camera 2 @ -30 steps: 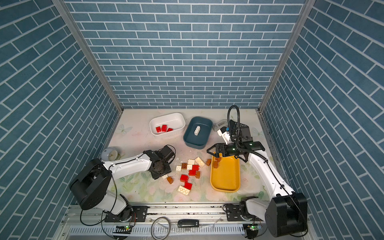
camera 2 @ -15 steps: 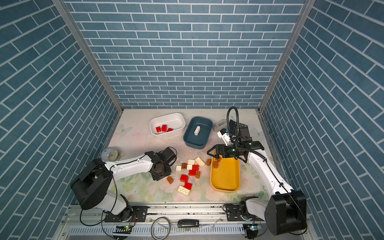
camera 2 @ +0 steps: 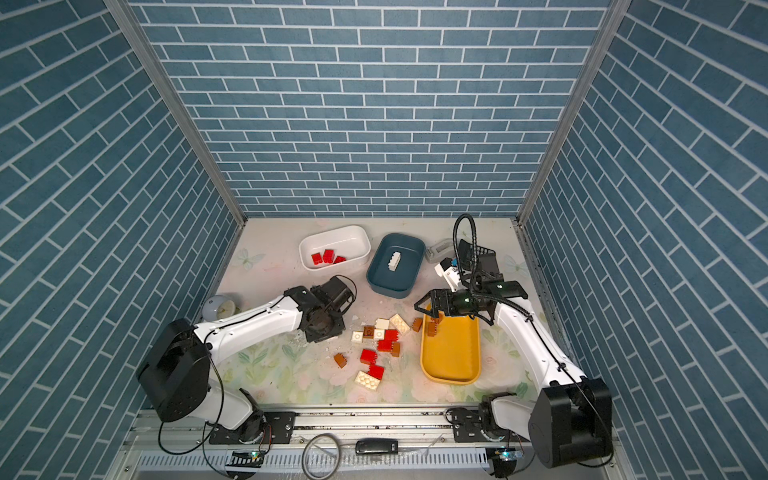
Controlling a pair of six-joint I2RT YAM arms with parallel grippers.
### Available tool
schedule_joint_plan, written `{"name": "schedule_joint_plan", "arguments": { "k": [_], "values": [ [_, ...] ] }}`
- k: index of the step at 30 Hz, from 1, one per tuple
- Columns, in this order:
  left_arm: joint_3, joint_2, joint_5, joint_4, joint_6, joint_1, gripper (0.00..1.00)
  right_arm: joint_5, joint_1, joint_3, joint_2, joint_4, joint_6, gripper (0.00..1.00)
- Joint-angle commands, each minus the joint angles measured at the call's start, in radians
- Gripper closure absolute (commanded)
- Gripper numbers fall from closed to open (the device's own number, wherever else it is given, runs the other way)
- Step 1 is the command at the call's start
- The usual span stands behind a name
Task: Sort the legos into containers by color
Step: 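Carry the cream brick with the left gripper into the teal tub and release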
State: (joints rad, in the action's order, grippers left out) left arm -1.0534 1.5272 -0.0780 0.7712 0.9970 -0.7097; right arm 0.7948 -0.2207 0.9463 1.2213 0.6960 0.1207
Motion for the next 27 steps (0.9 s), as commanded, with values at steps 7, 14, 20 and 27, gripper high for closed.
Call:
{"name": "schedule_joint_plan", "arguments": {
  "k": [7, 14, 20, 27],
  "values": [
    [-0.325, 0.191, 0.077, -0.097, -0.456, 0.061, 0.71, -0.035, 0.001, 0.071, 0.030, -0.012, -0.037, 0.01],
    [-0.565, 0.383, 0.156, -0.164, -0.619, 0.064, 0.72, -0.054, 0.003, 0.088, 0.031, -0.030, -0.023, 0.01],
    [-0.693, 0.513, 0.125, -0.207, -0.676, 0.067, 0.72, -0.069, 0.004, 0.093, 0.020, -0.030, -0.014, 0.01],
    [-0.797, 0.641, 0.104, -0.291, -0.698, 0.071, 0.68, -0.080, 0.004, 0.086, 0.008, -0.028, -0.010, 0.01]
  ]
}}
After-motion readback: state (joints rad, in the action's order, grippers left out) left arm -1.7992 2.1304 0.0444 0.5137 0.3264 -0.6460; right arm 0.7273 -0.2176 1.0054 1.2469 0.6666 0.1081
